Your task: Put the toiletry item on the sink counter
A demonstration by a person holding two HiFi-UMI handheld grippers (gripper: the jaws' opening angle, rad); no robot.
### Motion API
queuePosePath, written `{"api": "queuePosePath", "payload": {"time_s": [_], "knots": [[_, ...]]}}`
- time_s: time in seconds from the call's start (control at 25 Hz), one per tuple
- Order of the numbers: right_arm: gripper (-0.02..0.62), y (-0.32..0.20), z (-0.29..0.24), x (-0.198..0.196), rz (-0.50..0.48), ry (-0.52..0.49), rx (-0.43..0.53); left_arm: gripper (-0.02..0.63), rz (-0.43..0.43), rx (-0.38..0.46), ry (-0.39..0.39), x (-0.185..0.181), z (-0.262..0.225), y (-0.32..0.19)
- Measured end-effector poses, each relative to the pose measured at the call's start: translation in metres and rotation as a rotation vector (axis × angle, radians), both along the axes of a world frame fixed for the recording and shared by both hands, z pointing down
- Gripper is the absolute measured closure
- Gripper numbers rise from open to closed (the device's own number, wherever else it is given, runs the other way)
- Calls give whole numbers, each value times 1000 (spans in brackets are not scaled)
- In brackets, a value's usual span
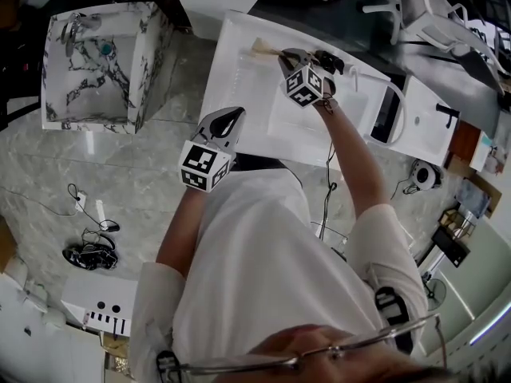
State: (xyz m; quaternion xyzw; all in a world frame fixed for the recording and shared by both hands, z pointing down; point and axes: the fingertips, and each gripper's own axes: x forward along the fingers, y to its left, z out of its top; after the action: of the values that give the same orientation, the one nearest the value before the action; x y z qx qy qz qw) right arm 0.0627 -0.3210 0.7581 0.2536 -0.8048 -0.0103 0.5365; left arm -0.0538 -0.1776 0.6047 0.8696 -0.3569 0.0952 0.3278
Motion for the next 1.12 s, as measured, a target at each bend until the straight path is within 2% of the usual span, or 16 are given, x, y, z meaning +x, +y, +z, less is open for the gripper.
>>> {"api": "queuePosePath", "payload": {"time_s": [0.36, 0.6, 0.72, 0.84, 1.12], "knots": [[535, -26, 52, -4, 3, 60, -72, 601, 56, -19, -15, 14, 4, 2], [522, -40, 66, -6, -32, 98, -58, 601, 47, -43, -31, 4, 14, 4], [483, -42, 72, -6, -40, 116, -73, 601, 40, -51, -35, -2, 18, 5], [398, -40, 75, -7, -28, 117, -97, 601, 38, -56, -36, -4, 20, 4], [379, -39, 61, -6, 5, 99, -68, 601, 60, -50, -29, -2, 20, 6]]}}
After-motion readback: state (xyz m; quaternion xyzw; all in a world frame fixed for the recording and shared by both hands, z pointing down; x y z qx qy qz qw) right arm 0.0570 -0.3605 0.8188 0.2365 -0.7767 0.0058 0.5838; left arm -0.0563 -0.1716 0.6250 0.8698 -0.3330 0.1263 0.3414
